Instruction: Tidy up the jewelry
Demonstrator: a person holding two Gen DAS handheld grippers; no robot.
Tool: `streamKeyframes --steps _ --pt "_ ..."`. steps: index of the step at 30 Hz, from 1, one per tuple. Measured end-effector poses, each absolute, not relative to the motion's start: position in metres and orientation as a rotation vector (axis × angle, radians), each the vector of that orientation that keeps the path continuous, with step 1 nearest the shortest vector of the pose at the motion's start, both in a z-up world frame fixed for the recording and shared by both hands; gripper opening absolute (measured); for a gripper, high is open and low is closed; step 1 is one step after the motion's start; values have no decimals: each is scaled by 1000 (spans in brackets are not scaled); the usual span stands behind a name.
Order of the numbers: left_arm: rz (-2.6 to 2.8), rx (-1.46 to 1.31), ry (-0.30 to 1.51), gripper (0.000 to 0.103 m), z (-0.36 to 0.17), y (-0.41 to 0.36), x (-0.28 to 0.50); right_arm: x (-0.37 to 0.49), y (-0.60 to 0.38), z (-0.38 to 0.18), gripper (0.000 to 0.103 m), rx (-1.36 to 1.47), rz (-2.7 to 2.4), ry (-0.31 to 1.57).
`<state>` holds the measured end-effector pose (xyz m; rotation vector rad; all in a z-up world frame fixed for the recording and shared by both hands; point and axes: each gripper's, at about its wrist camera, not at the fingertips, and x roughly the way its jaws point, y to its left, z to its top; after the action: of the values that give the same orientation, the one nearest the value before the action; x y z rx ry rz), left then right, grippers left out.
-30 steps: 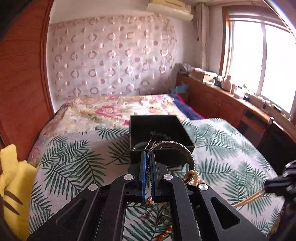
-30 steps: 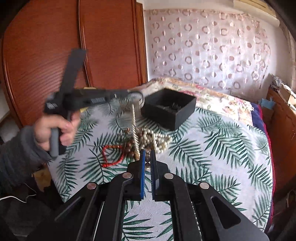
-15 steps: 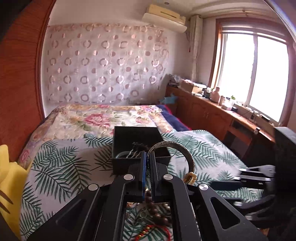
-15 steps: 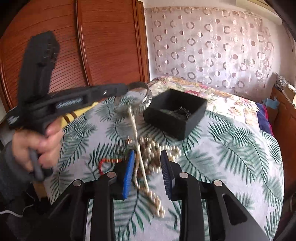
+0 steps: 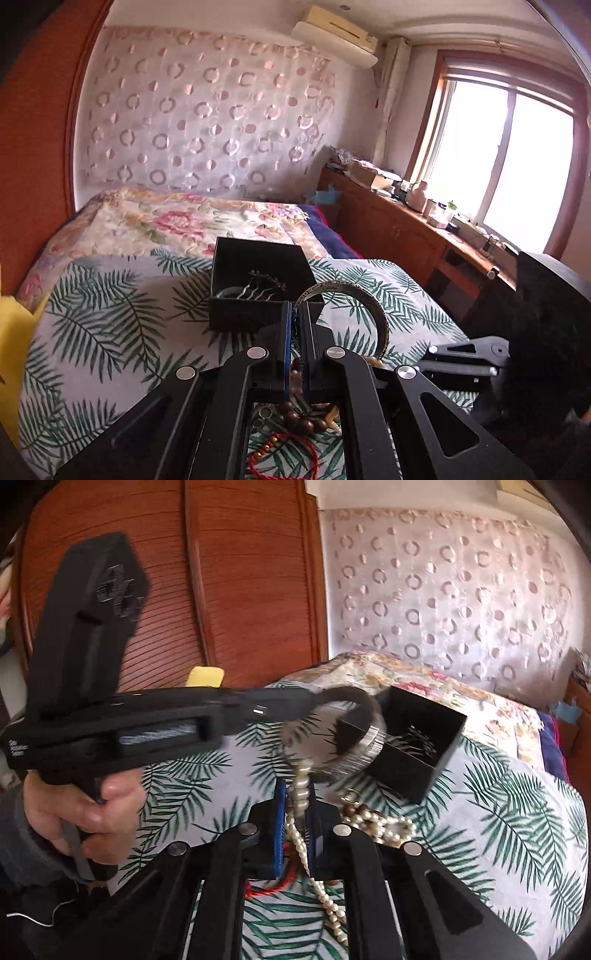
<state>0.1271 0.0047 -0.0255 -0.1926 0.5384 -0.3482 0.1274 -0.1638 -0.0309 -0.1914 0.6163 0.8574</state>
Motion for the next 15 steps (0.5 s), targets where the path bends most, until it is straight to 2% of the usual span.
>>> streamKeyframes --steps 15 --pt "-337 -236 523 3 -27 11 126 125 -154 -39 11 -147 846 659"
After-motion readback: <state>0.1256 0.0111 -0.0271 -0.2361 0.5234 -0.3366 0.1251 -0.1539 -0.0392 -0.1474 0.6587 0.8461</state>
